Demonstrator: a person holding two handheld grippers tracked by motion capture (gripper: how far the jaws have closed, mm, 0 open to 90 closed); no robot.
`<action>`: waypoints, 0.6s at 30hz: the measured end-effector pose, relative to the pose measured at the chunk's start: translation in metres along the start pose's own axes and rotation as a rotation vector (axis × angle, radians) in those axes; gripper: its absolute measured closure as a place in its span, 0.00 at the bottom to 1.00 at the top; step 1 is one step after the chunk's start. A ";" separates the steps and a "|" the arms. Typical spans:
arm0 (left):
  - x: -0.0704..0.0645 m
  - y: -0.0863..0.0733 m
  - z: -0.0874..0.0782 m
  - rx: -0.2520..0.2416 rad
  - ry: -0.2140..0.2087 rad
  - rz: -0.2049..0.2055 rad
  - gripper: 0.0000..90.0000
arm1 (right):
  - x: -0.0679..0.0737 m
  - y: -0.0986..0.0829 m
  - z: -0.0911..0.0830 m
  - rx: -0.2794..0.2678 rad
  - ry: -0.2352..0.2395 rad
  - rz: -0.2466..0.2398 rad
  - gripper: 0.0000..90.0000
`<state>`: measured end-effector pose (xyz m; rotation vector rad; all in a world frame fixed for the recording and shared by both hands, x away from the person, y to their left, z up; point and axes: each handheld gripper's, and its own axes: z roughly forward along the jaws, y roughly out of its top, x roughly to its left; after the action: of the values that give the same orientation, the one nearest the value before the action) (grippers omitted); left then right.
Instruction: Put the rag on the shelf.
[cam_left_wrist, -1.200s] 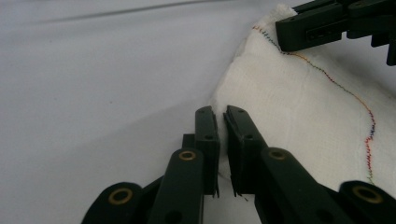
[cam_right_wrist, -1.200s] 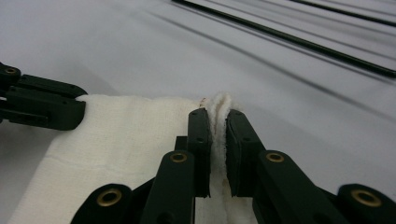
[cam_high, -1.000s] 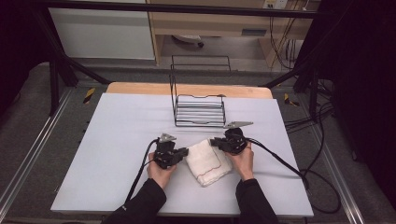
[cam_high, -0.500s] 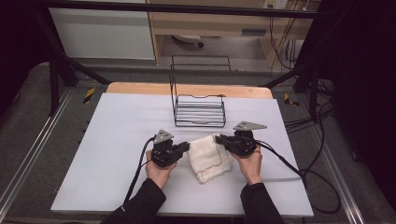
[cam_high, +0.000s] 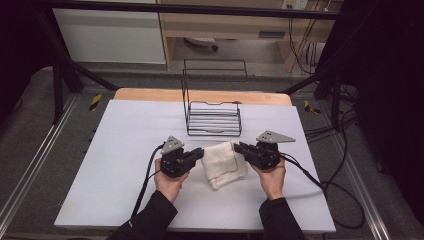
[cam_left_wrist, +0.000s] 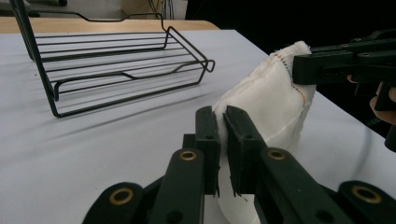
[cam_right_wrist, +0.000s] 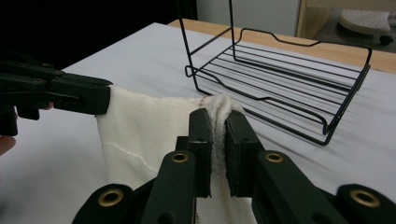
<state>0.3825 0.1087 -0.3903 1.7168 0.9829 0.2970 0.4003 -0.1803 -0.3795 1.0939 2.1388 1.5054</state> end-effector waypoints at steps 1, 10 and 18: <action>0.000 0.001 -0.001 -0.006 -0.001 0.003 0.92 | 0.001 0.001 -0.001 -0.008 -0.001 -0.004 0.92; -0.004 0.012 -0.011 -0.058 -0.015 0.016 0.92 | 0.008 0.008 -0.011 -0.085 -0.011 -0.026 0.92; -0.006 0.022 -0.020 -0.105 -0.022 0.026 0.92 | 0.017 0.015 -0.018 -0.153 -0.021 -0.039 0.92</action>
<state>0.3767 0.1165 -0.3613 1.6348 0.9136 0.3402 0.3841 -0.1771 -0.3555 1.0050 1.9821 1.6029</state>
